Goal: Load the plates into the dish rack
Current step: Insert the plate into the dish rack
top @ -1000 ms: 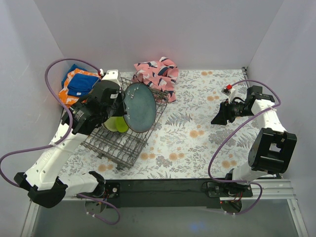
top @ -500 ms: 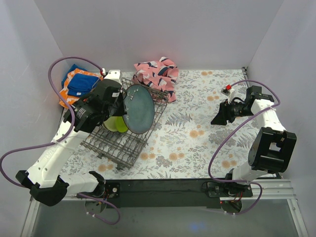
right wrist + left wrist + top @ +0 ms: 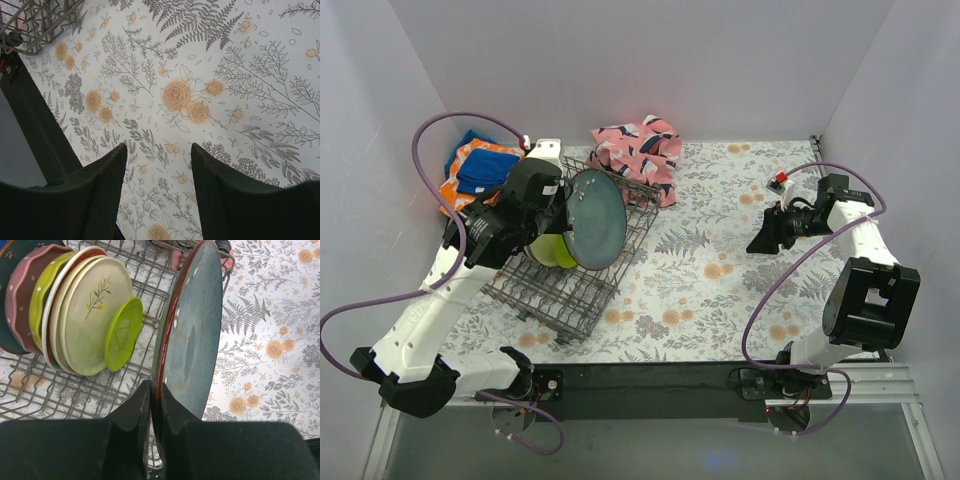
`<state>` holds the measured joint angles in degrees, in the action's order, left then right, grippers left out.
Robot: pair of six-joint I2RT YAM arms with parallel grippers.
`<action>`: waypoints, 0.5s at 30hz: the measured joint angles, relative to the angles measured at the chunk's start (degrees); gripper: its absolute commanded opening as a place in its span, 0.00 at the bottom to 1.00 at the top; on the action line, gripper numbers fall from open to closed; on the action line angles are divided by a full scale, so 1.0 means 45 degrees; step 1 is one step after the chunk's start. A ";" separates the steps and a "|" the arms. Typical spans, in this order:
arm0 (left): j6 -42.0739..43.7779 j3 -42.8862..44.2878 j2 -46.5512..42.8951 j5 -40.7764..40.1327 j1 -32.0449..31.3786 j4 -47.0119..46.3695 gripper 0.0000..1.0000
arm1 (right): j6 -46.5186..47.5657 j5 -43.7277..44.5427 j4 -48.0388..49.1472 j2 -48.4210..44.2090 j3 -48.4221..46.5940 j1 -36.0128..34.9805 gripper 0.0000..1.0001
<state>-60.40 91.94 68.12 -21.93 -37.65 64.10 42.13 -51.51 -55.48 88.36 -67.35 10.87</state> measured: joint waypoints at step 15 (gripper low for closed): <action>0.0568 0.0238 0.0155 -0.0068 0.0010 0.0238 0.00 | -0.0034 0.0039 0.0005 0.0000 0.0024 -0.0044 0.60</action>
<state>-57.84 93.01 68.82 -22.24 -37.60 65.17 41.98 -51.33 -55.46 88.36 -67.24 10.68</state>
